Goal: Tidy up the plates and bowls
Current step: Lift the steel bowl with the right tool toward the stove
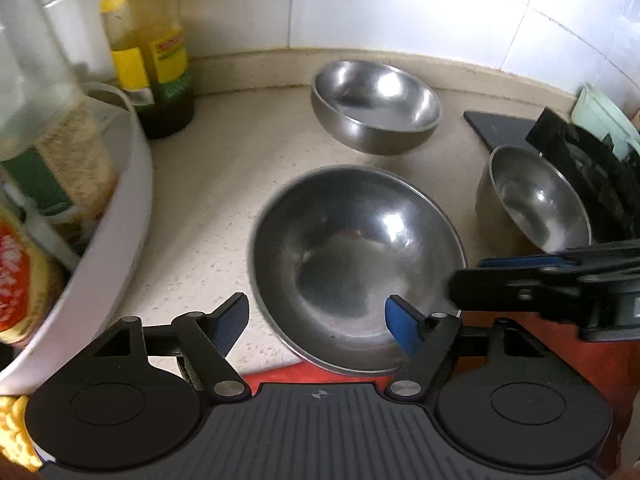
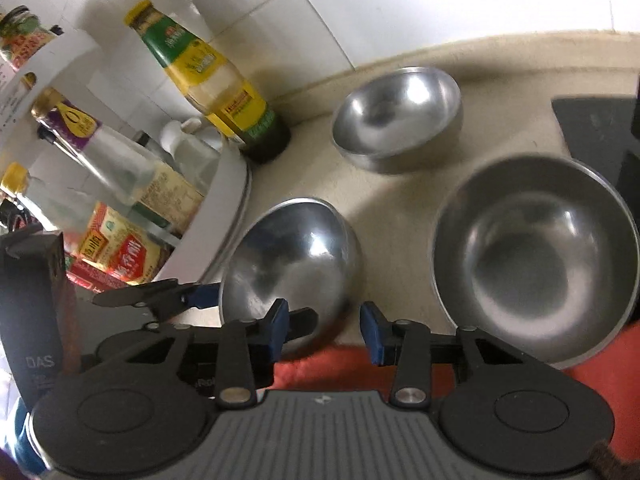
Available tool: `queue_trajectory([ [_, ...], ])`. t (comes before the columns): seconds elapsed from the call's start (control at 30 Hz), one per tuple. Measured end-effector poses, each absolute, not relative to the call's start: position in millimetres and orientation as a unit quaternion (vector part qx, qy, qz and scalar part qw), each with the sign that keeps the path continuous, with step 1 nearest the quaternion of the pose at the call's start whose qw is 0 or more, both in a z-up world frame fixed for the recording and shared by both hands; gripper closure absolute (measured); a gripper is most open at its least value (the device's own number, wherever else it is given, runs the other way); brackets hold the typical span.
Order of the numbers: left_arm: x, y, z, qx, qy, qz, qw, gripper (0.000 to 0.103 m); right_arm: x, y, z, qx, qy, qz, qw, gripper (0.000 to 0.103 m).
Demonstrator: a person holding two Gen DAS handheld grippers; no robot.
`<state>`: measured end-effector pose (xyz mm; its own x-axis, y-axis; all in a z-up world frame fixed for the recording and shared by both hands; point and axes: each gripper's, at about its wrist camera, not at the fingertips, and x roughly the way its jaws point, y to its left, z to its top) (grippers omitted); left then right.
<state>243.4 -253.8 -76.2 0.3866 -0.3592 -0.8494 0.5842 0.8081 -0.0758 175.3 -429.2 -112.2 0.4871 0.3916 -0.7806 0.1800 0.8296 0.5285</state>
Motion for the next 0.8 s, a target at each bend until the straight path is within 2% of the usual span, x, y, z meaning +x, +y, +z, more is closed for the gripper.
queue_trajectory([
  [0.17, 235.8, -246.6, -51.1, 0.108, 0.448, -0.282, 0.842, 0.019, 147.2, -449.7, -89.8, 0.291, 0.478, 0.050, 0.828, 0.062],
  [0.37, 229.0, -289.2, -32.3, 0.107, 0.432, -0.332, 0.831, 0.016, 116.2, -495.1, -73.0, 0.278, 0.448, -0.025, 0.850, 0.055],
  [0.6, 235.0, -360.9, -48.3, 0.148, 0.441, -0.356, 0.810, 0.014, 105.1, -530.6, -89.9, 0.313, 0.449, -0.073, 0.833, 0.055],
  [0.8, 237.3, -386.0, -59.1, 0.164, 0.445, -0.371, 0.799, 0.012, 114.7, -538.5, -97.7, 0.326, 0.443, -0.061, 0.833, 0.052],
])
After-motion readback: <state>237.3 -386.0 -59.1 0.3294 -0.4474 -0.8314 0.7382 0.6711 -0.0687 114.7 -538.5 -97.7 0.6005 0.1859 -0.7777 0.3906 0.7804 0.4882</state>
